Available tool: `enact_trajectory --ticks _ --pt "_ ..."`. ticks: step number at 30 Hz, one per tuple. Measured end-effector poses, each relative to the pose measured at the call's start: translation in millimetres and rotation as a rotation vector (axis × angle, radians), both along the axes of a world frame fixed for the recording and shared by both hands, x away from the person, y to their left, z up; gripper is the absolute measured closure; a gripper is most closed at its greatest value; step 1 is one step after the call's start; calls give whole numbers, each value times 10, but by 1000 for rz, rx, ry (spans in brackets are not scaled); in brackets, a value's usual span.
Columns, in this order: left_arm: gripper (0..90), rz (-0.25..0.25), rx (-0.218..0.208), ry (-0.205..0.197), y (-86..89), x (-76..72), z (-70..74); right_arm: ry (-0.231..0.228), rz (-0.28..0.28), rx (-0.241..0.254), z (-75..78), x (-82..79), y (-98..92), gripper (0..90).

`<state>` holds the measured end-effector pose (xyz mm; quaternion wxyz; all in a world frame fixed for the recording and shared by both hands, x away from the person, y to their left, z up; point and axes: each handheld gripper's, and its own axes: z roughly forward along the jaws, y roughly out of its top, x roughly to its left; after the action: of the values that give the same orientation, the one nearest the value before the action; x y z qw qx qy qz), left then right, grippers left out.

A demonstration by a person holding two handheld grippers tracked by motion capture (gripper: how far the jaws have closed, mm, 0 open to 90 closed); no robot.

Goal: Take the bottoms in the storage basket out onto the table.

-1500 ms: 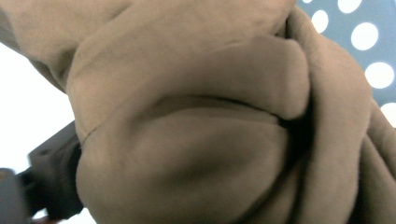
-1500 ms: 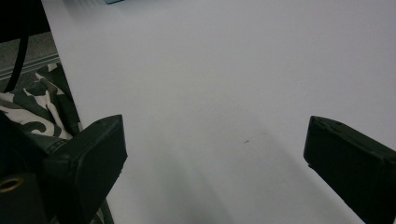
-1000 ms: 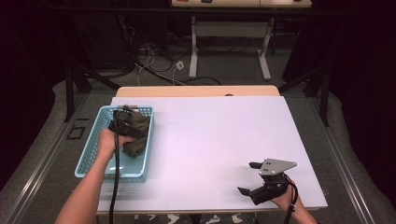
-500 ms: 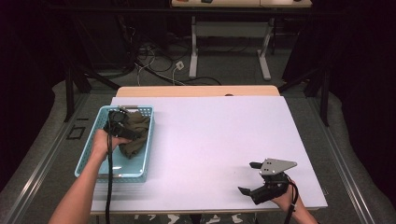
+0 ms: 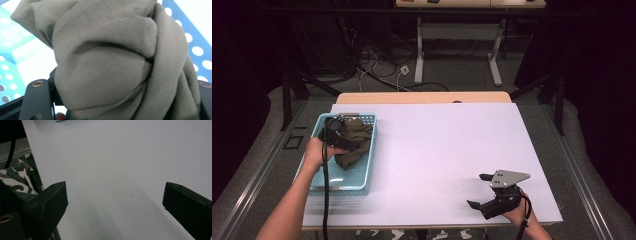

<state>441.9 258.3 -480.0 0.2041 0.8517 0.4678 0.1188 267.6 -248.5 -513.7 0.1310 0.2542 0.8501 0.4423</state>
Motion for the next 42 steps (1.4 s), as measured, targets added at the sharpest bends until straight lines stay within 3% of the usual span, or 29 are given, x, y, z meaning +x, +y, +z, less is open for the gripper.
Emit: enact_trajectory --ticks 12,36,42 --pt "269 -50 41 1 26 -42 150 -1 1 0 1 -1 1 60" --pt "279 -130 55 -1 41 -123 365 -5 -5 -1 4 -1 -4 61" --pt "281 -139 44 -18 57 -142 437 -5 -3 -2 7 -4 -2 62"
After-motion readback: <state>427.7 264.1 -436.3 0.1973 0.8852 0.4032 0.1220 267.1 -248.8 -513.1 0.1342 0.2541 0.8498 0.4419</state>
